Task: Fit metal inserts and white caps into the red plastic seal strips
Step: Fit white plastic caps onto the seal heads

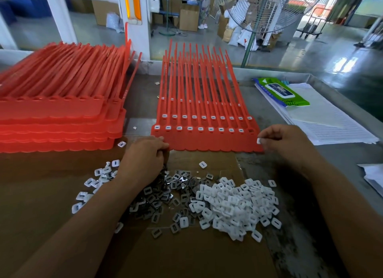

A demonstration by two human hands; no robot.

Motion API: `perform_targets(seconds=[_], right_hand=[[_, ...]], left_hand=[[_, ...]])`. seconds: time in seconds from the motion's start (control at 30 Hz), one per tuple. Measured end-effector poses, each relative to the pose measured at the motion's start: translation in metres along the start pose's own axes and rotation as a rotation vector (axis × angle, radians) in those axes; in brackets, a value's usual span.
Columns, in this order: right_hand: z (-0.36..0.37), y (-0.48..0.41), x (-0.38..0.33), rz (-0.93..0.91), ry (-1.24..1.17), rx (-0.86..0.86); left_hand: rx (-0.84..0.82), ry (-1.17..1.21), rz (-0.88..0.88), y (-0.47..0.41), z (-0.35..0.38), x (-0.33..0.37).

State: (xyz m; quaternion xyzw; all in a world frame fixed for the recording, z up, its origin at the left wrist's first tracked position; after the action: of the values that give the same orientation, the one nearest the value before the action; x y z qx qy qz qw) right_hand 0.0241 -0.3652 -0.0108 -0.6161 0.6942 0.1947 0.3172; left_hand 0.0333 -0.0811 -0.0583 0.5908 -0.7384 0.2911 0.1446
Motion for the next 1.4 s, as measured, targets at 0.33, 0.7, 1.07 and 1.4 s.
perform_targets(seconds=[0.33,0.7,1.07,1.4], right_hand=[[0.02,-0.05,0.013,0.076,0.073,0.111],[0.025,-0.058,0.019,0.058,0.194,0.023],[0.029,-0.062,0.018,0.041,0.249,0.011],[0.026,-0.067,0.019,0.186,0.168,0.032]], left_hand=[[-0.002,0.023,-0.017,0.0,0.0,-0.001],[0.011,0.037,-0.007,0.0,-0.001,0.0],[0.001,0.032,-0.013,0.001,0.0,0.0],[-0.008,0.024,-0.014,0.001,0.0,-0.001]])
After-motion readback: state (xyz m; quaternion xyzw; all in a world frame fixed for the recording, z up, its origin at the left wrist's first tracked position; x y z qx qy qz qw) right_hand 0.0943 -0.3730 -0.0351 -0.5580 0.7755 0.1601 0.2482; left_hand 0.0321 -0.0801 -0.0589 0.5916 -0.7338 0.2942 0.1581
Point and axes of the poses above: each hand's wrist, its own y-axis away from the middle knuckle, its own z-axis out of the palm, x = y × z, the point moved 3 cm from there along -y, towards the middle knuckle, and after that the axes turned 4 degrees about y, right-handed, at the moved point
